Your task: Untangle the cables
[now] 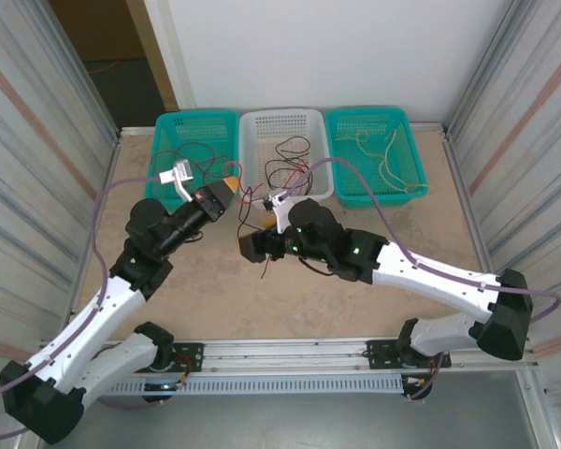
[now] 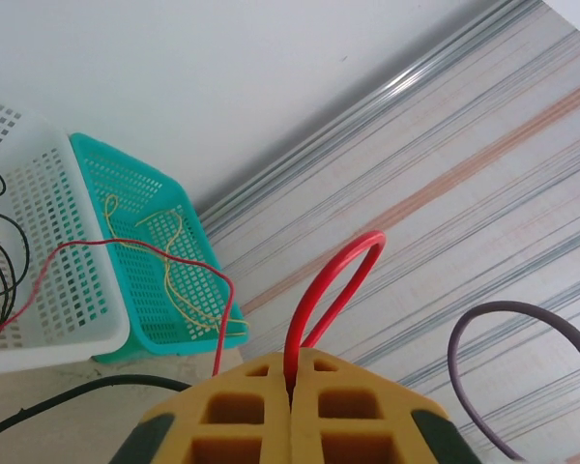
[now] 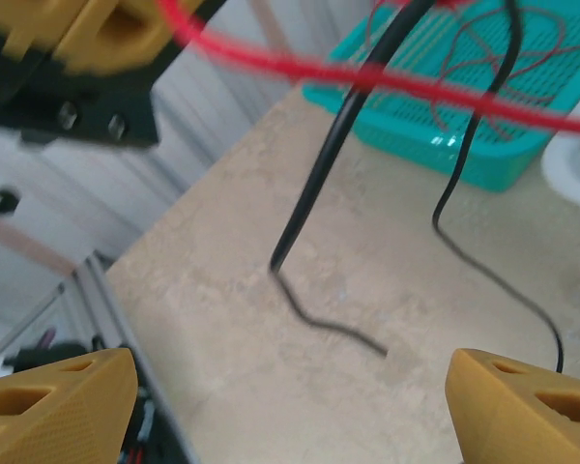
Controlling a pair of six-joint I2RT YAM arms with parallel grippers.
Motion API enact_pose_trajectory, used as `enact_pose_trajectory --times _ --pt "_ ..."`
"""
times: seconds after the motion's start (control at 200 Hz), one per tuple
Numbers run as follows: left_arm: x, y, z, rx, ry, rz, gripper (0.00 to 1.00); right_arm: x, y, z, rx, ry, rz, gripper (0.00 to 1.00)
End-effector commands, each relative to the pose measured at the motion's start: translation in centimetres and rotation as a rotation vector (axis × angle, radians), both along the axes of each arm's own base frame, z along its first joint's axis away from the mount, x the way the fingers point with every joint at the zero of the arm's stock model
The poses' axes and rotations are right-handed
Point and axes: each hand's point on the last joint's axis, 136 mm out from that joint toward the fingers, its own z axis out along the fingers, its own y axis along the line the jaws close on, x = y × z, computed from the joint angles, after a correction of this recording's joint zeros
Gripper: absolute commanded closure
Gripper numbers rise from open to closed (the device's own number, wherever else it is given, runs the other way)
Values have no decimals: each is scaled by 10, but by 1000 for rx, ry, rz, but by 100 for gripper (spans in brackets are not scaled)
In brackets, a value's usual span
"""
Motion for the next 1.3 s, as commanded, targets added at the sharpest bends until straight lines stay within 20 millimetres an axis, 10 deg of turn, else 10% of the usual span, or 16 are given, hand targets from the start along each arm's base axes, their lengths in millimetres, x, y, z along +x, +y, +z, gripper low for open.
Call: enact_pose_trajectory --times 0.0,0.18,0.421,0.792,1.087,1.293 --pt "4 6 27 -63 -47 64 100 21 5 16 70 -44 -95 17" --pt "4 1 28 -74 -43 53 100 35 17 11 43 -38 -129 23" --pt "3 -4 32 -55 -46 35 100 45 17 0 16 -27 -155 56" --pt "4 -17 22 -93 -17 -7 100 35 29 11 129 -14 -45 28" --pt "2 -14 26 -74 -37 25 100 52 23 -1 74 33 -109 100" --pt "12 7 46 77 -67 157 100 39 -10 -58 -50 114 -163 100"
